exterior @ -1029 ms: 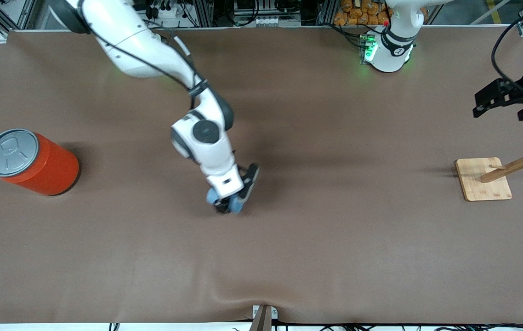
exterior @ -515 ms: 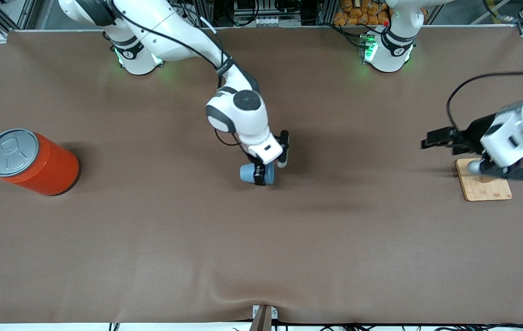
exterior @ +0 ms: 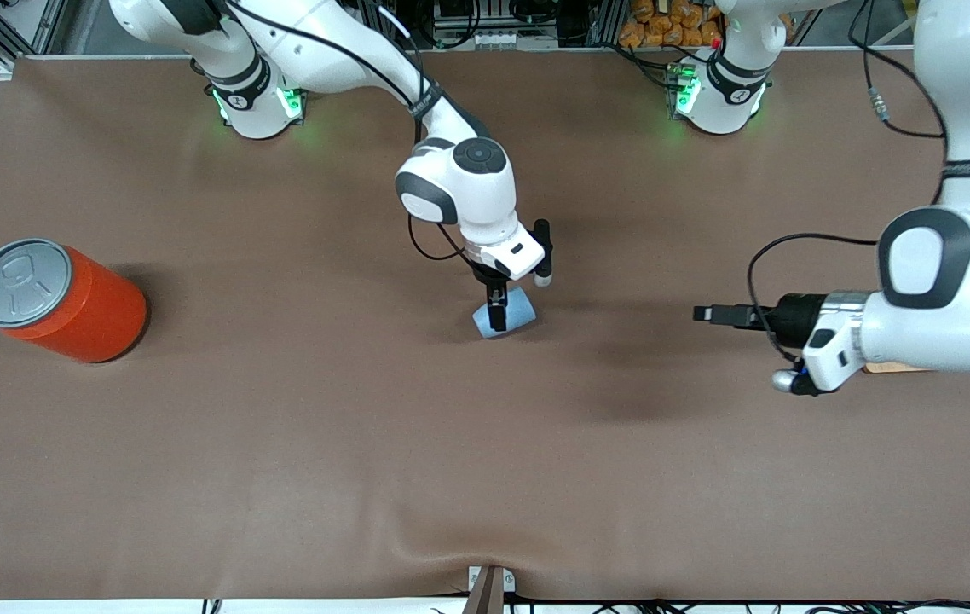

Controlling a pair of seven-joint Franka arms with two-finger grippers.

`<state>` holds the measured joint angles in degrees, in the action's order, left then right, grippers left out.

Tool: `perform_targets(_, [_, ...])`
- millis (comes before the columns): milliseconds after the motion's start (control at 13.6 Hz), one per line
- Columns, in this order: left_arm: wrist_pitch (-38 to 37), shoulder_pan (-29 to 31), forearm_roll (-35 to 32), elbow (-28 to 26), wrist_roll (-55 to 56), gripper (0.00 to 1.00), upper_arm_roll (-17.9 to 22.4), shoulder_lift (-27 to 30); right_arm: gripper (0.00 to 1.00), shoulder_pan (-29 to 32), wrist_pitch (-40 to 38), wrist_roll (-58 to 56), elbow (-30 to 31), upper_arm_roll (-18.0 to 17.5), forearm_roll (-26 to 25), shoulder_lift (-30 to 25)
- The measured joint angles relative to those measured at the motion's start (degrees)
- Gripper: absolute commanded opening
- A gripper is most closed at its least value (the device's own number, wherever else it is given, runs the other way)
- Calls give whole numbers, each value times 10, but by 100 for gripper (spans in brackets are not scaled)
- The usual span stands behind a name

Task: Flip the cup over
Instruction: 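Tilt the cup sideways with the right gripper while the left gripper approaches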

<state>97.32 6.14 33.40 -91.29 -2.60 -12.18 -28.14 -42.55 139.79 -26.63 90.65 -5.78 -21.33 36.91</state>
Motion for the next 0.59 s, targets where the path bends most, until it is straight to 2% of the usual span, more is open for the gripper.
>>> perform_targets(294, [73,-48,51,-16,0,100,-4,-36,100,43,-29,7,-4,9,63,-31])
perform_targets(588, [205,-118,132,-66,1,100,-5,-59,100,131,-110,10,-21,11,77,-57])
